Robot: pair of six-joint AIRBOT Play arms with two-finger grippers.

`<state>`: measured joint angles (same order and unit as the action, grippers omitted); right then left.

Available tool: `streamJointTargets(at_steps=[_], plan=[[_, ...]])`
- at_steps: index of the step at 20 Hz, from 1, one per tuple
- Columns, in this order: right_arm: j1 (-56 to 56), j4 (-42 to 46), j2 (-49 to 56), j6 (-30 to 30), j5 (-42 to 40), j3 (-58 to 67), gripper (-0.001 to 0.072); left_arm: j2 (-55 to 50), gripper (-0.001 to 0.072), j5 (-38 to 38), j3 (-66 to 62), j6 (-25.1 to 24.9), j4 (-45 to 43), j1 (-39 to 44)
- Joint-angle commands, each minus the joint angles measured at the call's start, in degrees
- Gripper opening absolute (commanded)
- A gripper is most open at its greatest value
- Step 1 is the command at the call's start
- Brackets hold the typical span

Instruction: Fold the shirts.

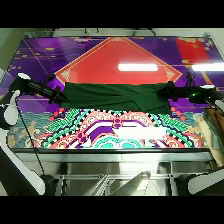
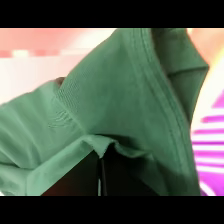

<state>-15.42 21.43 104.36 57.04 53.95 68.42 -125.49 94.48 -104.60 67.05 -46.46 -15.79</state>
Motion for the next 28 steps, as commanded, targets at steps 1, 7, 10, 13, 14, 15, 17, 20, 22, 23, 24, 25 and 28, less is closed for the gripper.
streamJointTargets(at_steps=[1, 7, 10, 13, 14, 15, 17, 20, 22, 23, 24, 25, 28], plan=[[0.15, 0.42, 0.46, -0.96, 0.42, 0.33, 0.0025, 0.28, 0.0005, 0.42, -5.2, 0.85, 0.07, -0.13], [0.26, 0.39, 0.48, -0.92, 0.48, 0.33, 0.0025, 0.15, 0.0015, 7.04, -7.28, 1.57, 5.62, 0.55], [0.26, 0.42, 0.48, -0.92, 0.48, 0.31, 0.0025, 0.13, 0.0016, 4.0, -7.28, -0.22, 12.66, 0.55], [0.26, 0.5, 0.48, -0.92, 0.46, 0.33, 0.0025, -0.17, 0.0016, -2.69, -7.28, -0.17, 11.96, 0.46], [0.24, 0.96, 0.48, -0.9, 0.31, 0.33, 0.0025, -0.17, 0.0016, -4.46, -7.26, -0.13, 10.86, 0.09], [0.2, 1.62, 0.48, -0.87, 0.24, 0.33, 0.0025, -0.17, 0.0016, -6.23, -7.26, 0.15, 9.86, -0.11], [0.15, 3.72, 0.48, -0.2, 0.2, 0.33, 0.0025, -0.2, 0.0016, -8.92, -7.26, 1.68, 8.35, -0.7], [0.17, 5.97, 0.48, 0.61, 0.24, 0.31, 0.0024, -0.7, 0.0014, -10.99, -7.26, 1.75, 8.41, -1.01], [0.17, 5.97, 0.48, 0.61, 0.22, 0.33, 0.0024, -1.68, 0.0012, -11.1, -7.26, 2.1, 8.39, -1.01], [0.15, 5.95, 0.48, 0.61, 0.22, 0.33, 0.0025, -2.25, 0.0013, -11.28, -7.26, 2.84, 8.41, -0.87], [0.15, 5.95, 0.48, 0.61, 0.26, 0.33, 0.0025, -2.86, 0.0016, -11.61, -7.26, 3.65, 8.61, -0.81], [0.17, 5.95, 0.48, 0.61, 0.31, 0.33, 0.0025, -3.3, 0.0016, -12.07, -7.26, 4.17, 9.05, -0.79], [0.15, 5.77, 0.42, 0.59, 1.22, 0.33, 0.0192, -3.37, 0.0359, -11.93, -8.48, 4.42, 13.86, -1.2]])
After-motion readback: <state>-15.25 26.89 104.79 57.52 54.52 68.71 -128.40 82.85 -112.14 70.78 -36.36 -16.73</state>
